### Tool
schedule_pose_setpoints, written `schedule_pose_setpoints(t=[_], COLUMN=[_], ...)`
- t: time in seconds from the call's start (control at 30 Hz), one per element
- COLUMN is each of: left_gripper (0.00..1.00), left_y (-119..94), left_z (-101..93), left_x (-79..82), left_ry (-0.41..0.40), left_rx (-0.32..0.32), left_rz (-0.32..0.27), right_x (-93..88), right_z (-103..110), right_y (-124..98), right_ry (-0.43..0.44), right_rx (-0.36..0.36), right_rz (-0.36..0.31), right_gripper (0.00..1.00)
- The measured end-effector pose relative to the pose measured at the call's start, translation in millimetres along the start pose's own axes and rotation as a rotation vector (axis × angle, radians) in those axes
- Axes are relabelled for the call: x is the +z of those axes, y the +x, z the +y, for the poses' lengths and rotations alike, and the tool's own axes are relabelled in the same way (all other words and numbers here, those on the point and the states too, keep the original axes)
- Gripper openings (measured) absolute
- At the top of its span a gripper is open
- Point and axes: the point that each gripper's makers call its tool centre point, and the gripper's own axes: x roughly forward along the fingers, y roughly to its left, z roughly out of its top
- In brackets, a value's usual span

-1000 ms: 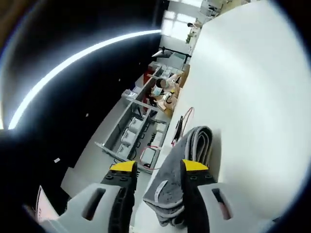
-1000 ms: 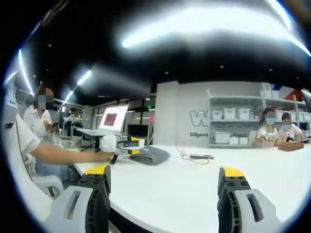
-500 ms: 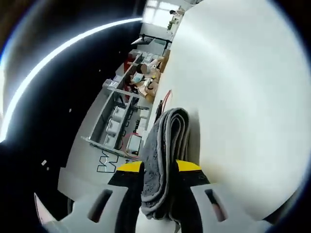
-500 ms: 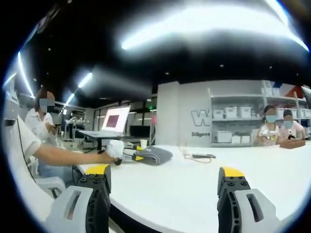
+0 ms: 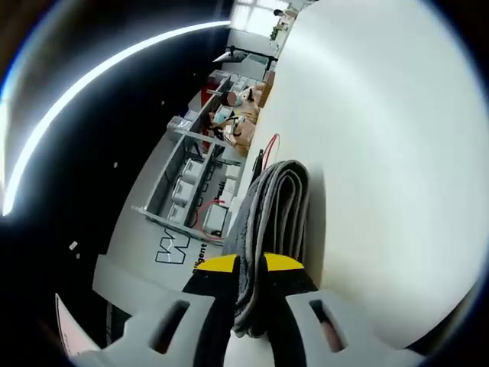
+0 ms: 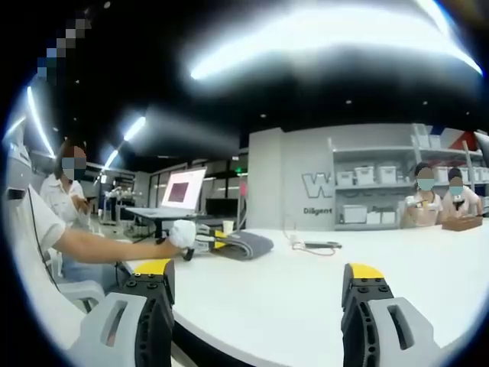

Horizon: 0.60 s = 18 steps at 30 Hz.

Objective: Open the folded towel by lifting each exposed corner and separating the folded layers until the towel lies flat within the target outline without major curled edges

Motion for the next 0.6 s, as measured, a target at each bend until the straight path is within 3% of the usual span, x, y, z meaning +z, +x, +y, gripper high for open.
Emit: schedule_pose_setpoints(t=[0.07, 0.17, 0.3, 0.5, 0.6], left_gripper=[0.08, 0.13, 0.21, 0.22, 0.19], left_y=[0.0, 1.6, 1.5, 1.4, 1.4], left_z=[0.5, 3.3, 11.3, 10.8, 10.9], left_x=[-2.2, -16.4, -26.3, -37.3, -33.8], left_ry=[-0.004, -0.059, -0.084, -0.091, -0.074], left_rx=[0.001, 0.012, 0.044, 0.048, 0.047], left_rz=[0.007, 0.059, 0.077, 0.135, 0.121], right_x=[-0.9, -1.6, -1.8, -3.0, -2.6], right_z=[0.2, 1.0, 2.6, 3.5, 4.0], right_y=[0.0, 0.2, 0.2, 0.6, 0.8], right_ry=[0.000, 0.001, -0.005, -0.004, -0.007], right_rx=[0.001, 0.003, 0.006, 0.008, 0.008], right_rz=[0.001, 0.002, 0.003, 0.007, 0.006], right_gripper=[0.90, 0.90, 0.90, 0.90, 0.90])
